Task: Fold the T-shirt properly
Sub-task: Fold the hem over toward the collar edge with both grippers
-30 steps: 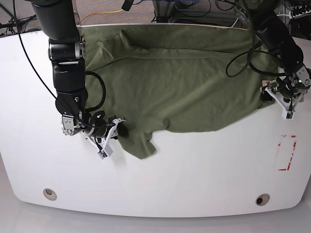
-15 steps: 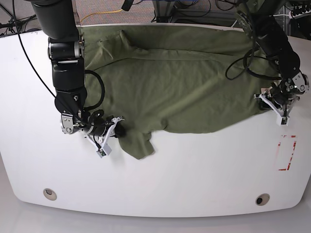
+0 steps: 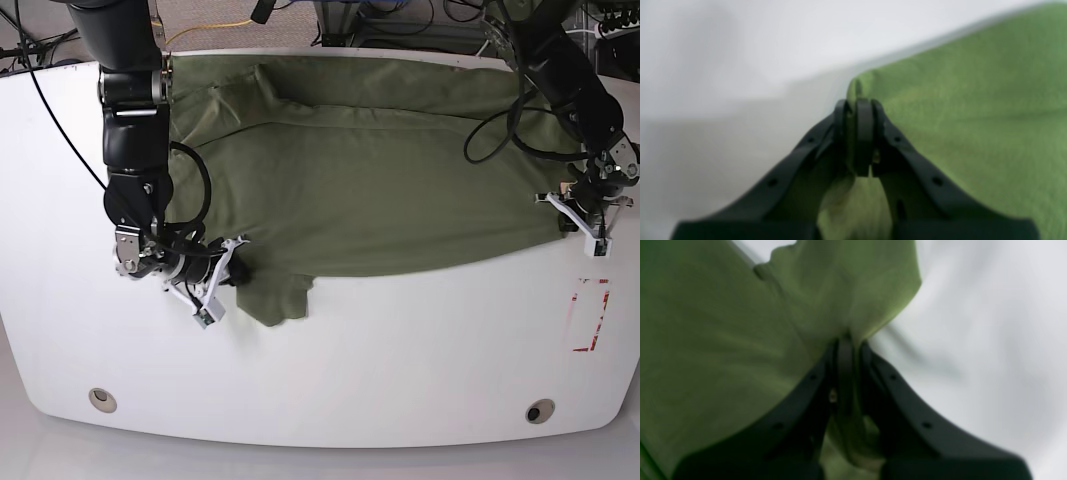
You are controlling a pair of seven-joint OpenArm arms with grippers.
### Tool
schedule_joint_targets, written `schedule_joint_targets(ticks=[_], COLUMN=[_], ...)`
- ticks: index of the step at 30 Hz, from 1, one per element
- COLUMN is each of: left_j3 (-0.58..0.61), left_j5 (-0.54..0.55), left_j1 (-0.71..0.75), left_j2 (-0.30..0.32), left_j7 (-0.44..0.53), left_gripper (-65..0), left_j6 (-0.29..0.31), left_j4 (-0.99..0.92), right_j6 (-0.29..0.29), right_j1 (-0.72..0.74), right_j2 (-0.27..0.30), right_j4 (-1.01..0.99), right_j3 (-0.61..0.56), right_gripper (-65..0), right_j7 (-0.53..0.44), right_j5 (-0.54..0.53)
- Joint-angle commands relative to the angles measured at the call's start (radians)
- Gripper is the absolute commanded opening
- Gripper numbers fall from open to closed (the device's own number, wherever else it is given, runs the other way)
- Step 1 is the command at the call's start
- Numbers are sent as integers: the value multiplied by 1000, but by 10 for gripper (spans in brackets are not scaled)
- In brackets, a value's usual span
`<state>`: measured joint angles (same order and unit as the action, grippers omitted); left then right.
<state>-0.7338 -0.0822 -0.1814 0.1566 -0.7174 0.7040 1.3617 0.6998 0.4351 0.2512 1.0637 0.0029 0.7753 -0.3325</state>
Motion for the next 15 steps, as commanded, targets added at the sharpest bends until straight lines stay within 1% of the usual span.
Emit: schedule_joint_targets(ticks=[1, 3, 4, 6, 11, 13, 15], left_j3=[0, -2, -3, -3, -2, -2, -2], left_j5=[6, 6, 6, 8, 8, 9, 11], left_j1=[-17, -16, -10, 10, 58, 76, 95], left_j2=[14, 14, 14, 14, 13, 13, 11], left_j7=[14, 14, 12, 12, 12, 12, 12], left_gripper=[-650, -650, -650, -650, -650, -650, -650], left_j6=[-6, -6, -6, -6, -6, -6, -6], left_j4=[52, 72, 88, 107, 166, 175, 177], right_j6=[-2, -2, -2, -2, -2, -2, -2], right_j1=[8, -12, -32, -65, -173, -212, -262], right_j2=[18, 18, 18, 18, 17, 10, 3], right_j4=[140, 214, 283, 362, 611, 680, 734], right_j3=[39, 58, 76, 101, 145, 147, 147], right_gripper=[-650, -650, -650, -650, -650, -650, -650], right_j7=[42, 91, 137, 192, 338, 373, 384], right_j5=[-1, -7, -7, -7, -9, -9, -9])
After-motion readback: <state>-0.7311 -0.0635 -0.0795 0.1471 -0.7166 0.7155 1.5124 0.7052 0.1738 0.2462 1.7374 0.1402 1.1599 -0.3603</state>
